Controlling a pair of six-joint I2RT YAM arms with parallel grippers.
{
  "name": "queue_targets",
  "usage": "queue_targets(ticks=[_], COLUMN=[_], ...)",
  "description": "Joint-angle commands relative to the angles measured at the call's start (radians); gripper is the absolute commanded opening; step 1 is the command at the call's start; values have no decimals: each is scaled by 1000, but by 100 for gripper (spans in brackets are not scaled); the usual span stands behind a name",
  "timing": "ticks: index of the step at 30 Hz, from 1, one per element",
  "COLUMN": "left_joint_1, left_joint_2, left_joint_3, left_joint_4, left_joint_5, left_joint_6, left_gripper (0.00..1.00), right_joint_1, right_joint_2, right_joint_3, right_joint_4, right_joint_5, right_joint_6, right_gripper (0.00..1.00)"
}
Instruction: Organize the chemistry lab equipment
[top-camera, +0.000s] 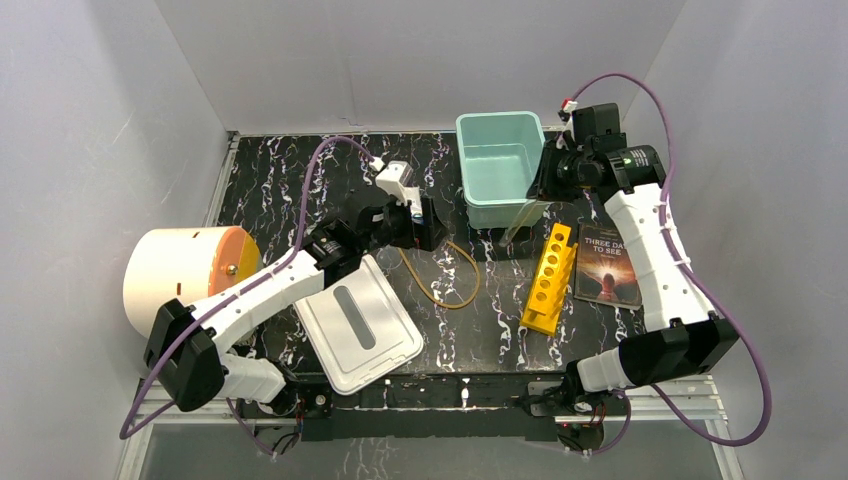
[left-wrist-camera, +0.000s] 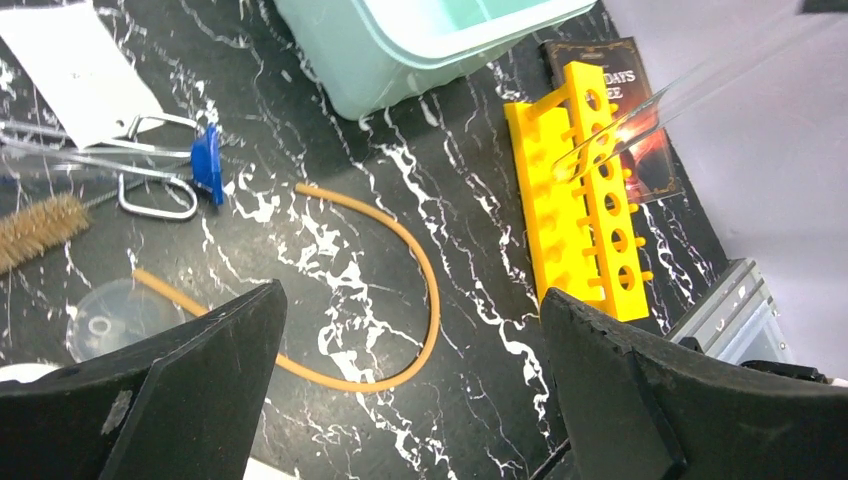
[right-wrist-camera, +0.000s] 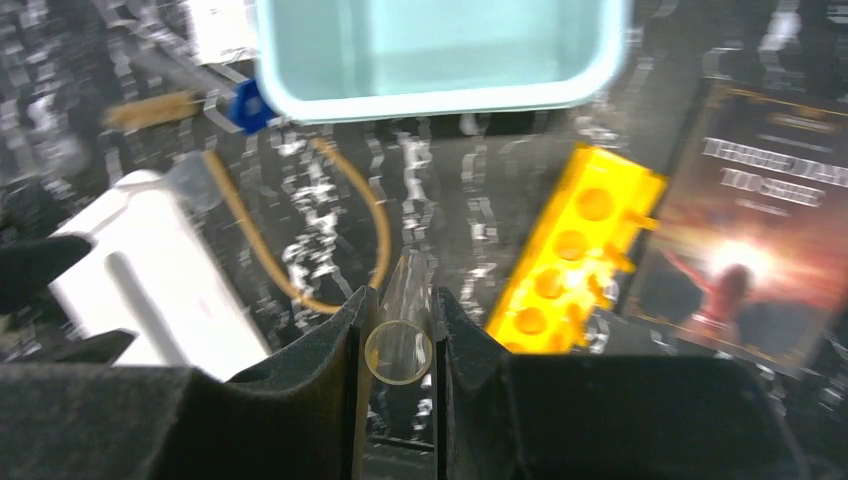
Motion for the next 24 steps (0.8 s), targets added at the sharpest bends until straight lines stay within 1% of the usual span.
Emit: queue_targets(ticks=[1, 7, 11, 18, 24], left_joint_1=[1, 4, 4, 7, 8], left_joint_2=[-23, -17, -15, -9, -4], left_joint_3=[-12, -21, -28, -38, -49], left_joint_4=[-59, -76, -88, -86, -80], left_joint_5=[-43, -44, -48, -41, -33], left_joint_6=[-55, -53, -59, -68, -85], left_gripper=[98, 98, 98, 98, 98], right_joint_1=[-3, -3, -4, -6, -26], right_joint_2=[-23, 18, 29, 20, -28], right_joint_3=[59, 116, 115, 19, -93], right_joint_4=[-49, -62, -58, 27, 120], right_joint_5=[264, 357, 395, 456, 442], right_joint_6=[-46, -53, -51, -44, -26], right_gripper=[24, 24, 24, 24, 24])
